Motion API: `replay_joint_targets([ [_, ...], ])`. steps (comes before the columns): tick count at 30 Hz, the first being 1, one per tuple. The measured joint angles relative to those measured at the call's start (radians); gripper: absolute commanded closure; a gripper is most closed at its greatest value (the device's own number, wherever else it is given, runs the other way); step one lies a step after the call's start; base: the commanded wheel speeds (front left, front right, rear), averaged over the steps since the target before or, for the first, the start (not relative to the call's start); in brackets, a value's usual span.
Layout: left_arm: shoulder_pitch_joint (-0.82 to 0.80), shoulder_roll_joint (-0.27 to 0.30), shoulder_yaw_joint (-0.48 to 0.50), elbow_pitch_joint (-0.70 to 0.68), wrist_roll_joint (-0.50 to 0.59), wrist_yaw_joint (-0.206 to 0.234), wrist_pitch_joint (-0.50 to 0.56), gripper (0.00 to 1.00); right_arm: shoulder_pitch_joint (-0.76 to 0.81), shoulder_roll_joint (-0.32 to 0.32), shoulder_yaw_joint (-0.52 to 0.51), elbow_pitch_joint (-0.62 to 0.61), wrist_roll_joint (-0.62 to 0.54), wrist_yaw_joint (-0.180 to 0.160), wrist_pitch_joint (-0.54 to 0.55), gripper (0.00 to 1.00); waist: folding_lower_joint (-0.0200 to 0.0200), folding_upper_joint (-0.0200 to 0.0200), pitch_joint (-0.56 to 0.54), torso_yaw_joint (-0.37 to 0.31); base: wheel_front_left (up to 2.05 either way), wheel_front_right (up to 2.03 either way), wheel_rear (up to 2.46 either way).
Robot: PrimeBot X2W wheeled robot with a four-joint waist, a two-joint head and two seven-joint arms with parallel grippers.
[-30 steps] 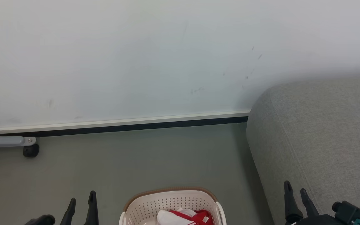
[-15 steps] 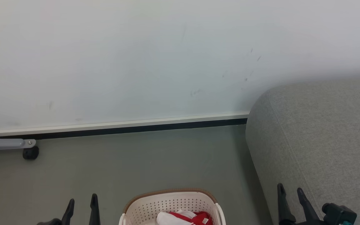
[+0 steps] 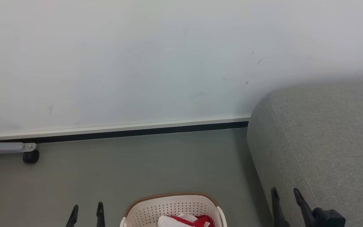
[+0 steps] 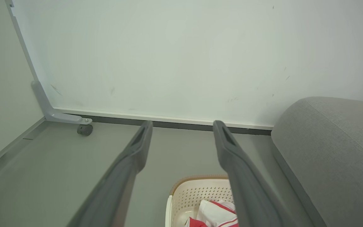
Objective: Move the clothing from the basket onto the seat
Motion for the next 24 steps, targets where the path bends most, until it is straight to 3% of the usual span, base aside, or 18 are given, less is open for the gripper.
replay_joint_targets([
  [12, 0.017, -0.001, -0.014, 0.022, 0.116, 0.001, -0.035, 0.0, 0.009, -0.002, 0.036, -0.006, -0.136, -0.024, -0.035, 0.0, -0.0001, 0.0, -0.012, -0.002, 0.0, 0.0, 0.0],
  [24, 0.021, -0.006, -0.009, 0.041, 0.116, -0.001, -0.038, 0.0, 0.009, -0.003, 0.035, -0.005, -0.143, -0.024, -0.035, 0.0, -0.0001, 0.0, -0.013, -0.002, 0.0, 0.0, 0.0],
])
